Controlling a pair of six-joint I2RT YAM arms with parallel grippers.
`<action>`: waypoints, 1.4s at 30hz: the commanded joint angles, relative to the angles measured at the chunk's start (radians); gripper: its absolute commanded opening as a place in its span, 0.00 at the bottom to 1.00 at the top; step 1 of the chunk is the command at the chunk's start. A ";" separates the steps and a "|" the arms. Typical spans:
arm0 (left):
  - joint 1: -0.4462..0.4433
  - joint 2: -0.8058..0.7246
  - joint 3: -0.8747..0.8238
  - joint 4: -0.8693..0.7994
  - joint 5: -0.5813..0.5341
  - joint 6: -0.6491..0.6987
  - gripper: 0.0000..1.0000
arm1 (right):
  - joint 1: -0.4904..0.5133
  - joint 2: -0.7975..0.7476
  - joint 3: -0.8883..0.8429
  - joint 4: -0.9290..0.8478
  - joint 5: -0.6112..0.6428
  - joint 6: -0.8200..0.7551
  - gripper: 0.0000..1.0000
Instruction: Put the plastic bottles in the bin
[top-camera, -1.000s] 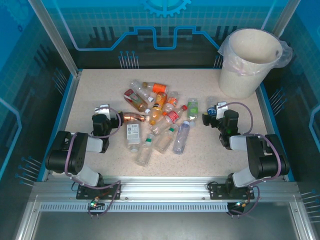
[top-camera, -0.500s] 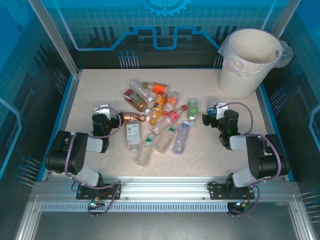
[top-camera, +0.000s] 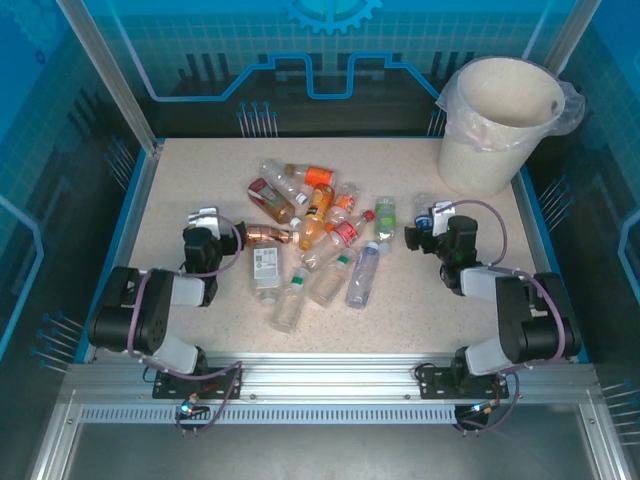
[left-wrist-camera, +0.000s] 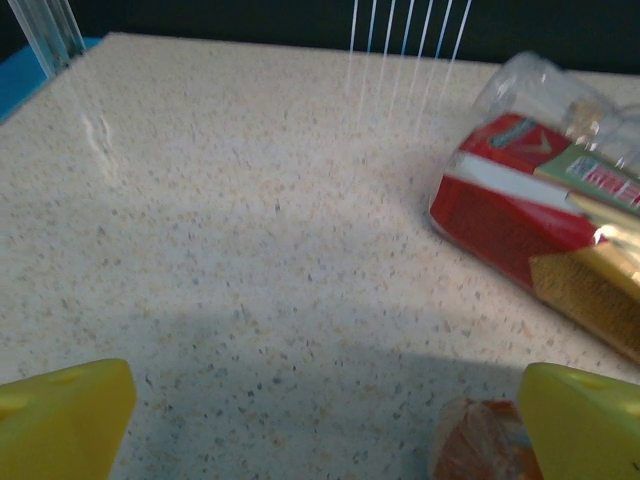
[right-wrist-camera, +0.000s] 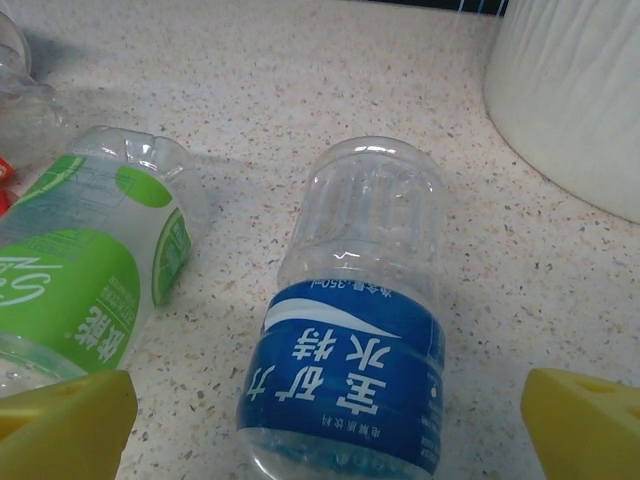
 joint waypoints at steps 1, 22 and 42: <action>-0.007 -0.114 -0.002 -0.049 -0.039 -0.006 0.99 | 0.012 -0.089 0.146 -0.275 -0.012 0.039 1.00; -0.008 -0.443 0.292 -0.994 0.125 -0.565 0.99 | 0.014 0.262 0.675 -1.027 0.088 0.277 0.99; -0.097 -0.350 0.410 -1.065 0.288 -0.687 0.99 | 0.056 0.505 0.894 -1.204 0.193 0.302 0.72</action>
